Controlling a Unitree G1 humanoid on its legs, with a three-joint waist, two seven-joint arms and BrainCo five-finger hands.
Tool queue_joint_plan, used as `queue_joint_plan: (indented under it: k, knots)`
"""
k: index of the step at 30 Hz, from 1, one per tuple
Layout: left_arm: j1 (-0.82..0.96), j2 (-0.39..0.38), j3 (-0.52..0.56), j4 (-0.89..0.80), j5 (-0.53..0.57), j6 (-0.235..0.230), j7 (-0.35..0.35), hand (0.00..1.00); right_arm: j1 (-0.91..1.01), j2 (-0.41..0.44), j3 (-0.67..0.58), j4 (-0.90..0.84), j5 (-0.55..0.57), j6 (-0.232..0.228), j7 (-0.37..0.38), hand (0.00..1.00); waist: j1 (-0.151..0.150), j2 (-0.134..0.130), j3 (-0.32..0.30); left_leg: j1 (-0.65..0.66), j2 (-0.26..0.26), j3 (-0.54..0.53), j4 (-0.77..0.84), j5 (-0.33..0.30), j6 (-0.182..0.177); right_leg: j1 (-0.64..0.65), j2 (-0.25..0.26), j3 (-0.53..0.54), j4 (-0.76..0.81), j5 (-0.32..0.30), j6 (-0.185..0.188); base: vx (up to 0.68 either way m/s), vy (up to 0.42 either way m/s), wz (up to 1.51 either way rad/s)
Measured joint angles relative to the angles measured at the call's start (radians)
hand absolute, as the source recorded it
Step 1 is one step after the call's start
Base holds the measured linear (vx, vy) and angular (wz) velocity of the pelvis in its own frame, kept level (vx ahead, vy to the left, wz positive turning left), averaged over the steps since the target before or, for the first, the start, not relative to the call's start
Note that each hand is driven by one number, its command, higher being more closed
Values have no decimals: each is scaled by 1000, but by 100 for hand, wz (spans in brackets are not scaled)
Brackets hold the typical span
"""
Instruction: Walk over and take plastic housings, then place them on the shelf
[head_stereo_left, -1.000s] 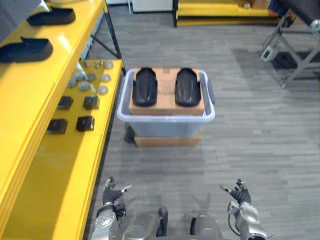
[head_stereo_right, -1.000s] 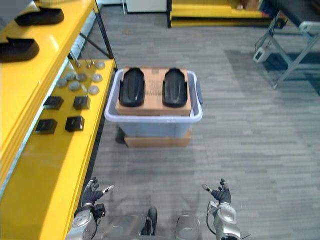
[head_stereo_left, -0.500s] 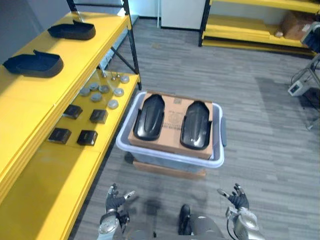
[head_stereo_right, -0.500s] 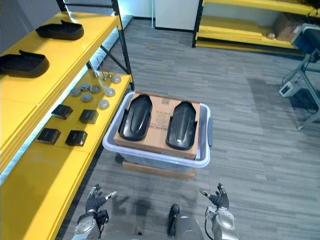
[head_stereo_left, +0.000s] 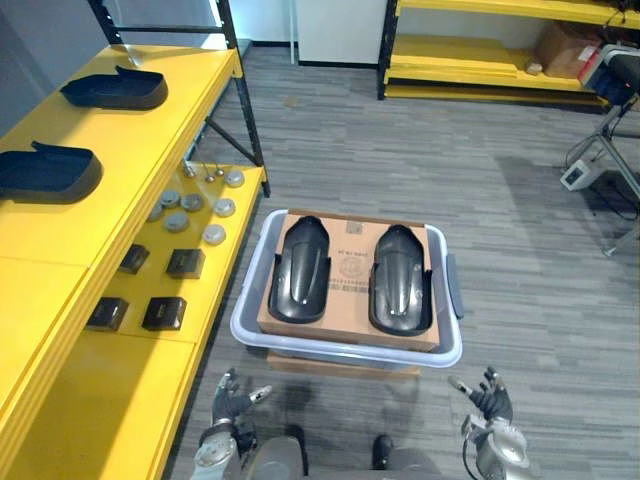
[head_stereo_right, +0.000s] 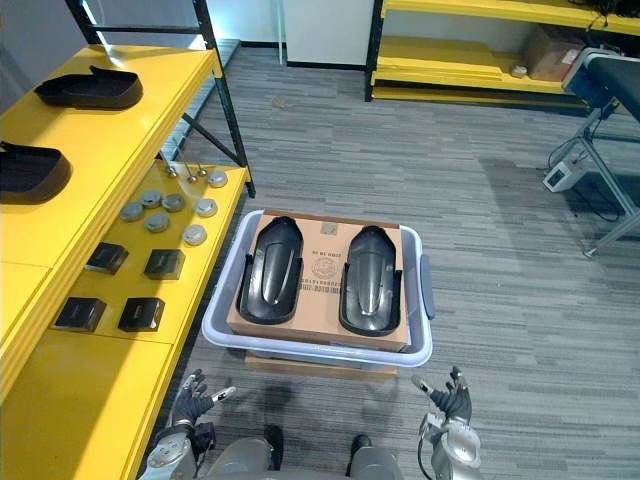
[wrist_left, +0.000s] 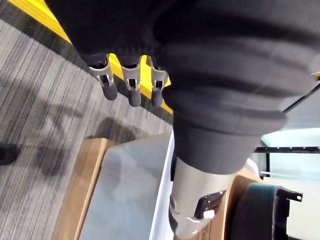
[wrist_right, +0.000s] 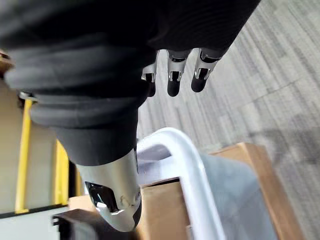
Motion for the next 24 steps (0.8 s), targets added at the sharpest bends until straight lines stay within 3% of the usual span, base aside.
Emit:
queue_joint_plan:
  k: [9, 13, 18, 24]
  knots:
    - [11, -6, -2, 6, 30, -2, -1, 0, -49, -1, -5, -182, -227, 2, -89, 0, 0, -7, -6, 30, 3, 11, -43, 10, 7, 34, 9, 14, -73, 27, 0, 61, -14, -8]
    - [9, -16, -27, 13, 37, -2, -1, 0, -90, -2, -5, -180, -345, 46, -151, 0, 1, -6, -7, 30, 1, -6, -71, 29, 10, 34, 11, 8, -92, 49, -1, -38, -19, 6]
    - [13, -19, -41, 23, 36, -3, -1, 0, -222, -13, -5, -62, -401, 99, -220, 0, 4, -9, -4, 12, -14, -35, -114, 75, 14, 18, 1, -23, -110, 76, -4, -113, -3, 16]
    - [14, -17, -41, 25, 35, -3, 1, 0, -344, -19, -2, 115, -379, 132, -233, 0, 32, -8, 35, -32, -16, -48, -148, 125, 5, -39, 1, -33, -107, 103, -11, -173, -8, 5]
